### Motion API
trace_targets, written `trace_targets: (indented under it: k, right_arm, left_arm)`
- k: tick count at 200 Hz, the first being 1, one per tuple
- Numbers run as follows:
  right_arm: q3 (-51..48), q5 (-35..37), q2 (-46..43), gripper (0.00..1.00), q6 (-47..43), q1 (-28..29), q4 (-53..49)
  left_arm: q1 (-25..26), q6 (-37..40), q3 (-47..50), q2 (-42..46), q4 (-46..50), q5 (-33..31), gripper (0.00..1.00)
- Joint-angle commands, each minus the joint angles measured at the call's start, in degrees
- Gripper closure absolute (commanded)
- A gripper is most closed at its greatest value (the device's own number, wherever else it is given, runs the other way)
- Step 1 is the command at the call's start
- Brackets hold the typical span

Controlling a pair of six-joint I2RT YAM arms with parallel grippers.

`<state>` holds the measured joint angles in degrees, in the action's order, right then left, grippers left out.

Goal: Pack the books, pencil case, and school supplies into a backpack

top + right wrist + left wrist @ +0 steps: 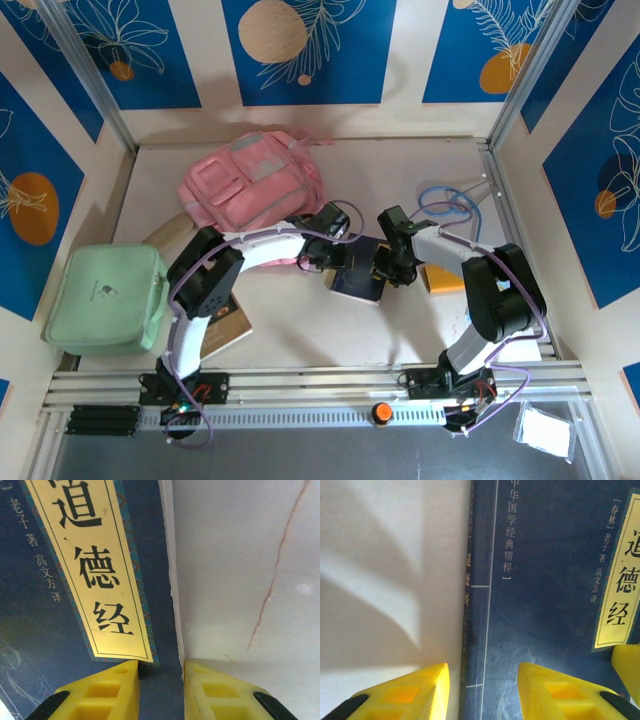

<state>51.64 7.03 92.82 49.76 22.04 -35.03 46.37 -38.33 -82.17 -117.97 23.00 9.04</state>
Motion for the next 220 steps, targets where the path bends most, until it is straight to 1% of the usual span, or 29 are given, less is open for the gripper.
trace_targets:
  k: [1, 26, 40, 50, 63, 94, 114, 177, 202, 220]
  right_arm:
    - [-0.7, 0.3, 2.4, 0.75, 0.4, -0.1, 0.1]
    - [-0.6, -0.2, 2.8, 0.76, 0.5, -0.1, 0.4]
    - [-0.7, -0.5, 2.9, 0.76, 0.5, -0.1, 0.6]
    - [-0.8, -0.8, 3.0, 0.76, 0.6, -0.1, 1.0]
    - [-0.9, -1.4, 3.1, 0.76, 0.7, -0.1, 1.7]
    - [-1.2, -3.2, 4.1, 0.77, 1.6, -0.3, 3.7]
    - [-1.2, -3.9, 4.0, 0.78, 1.4, -0.6, 4.4]
    - [-3.7, -9.0, -0.6, 0.82, -2.7, -3.7, 9.9]
    - [-4.5, -10.0, -1.8, 0.83, -4.1, -4.5, 11.5]
    - [-4.4, -10.2, -1.8, 0.83, -4.4, -4.6, 11.5]
  left_arm:
    - [-0.1, -0.2, -1.8, -1.7, 1.7, 1.6, 0.59]
    - [-0.1, -0.3, -2.6, -2.8, 2.1, 2.9, 0.59]
    - [-0.1, -0.1, -3.2, -3.3, 1.9, 5.0, 0.59]
    - [-0.1, 0.1, -3.5, -3.6, 1.1, 7.8, 0.59]
    - [-0.7, -0.5, -3.2, -3.8, -1.4, 13.7, 0.59]
    - [-2.5, -4.3, -0.2, -2.4, -10.7, 23.7, 0.6]
    - [-2.5, -5.2, 0.5, -0.8, -13.7, 27.7, 0.64]
    - [-2.6, -7.8, 4.2, 6.6, -19.5, 31.3, 0.72]
    - [-2.6, -7.6, 4.6, 6.3, -18.7, 31.1, 0.72]
    - [-2.6, -7.2, 3.0, 4.1, -14.2, 29.5, 0.71]
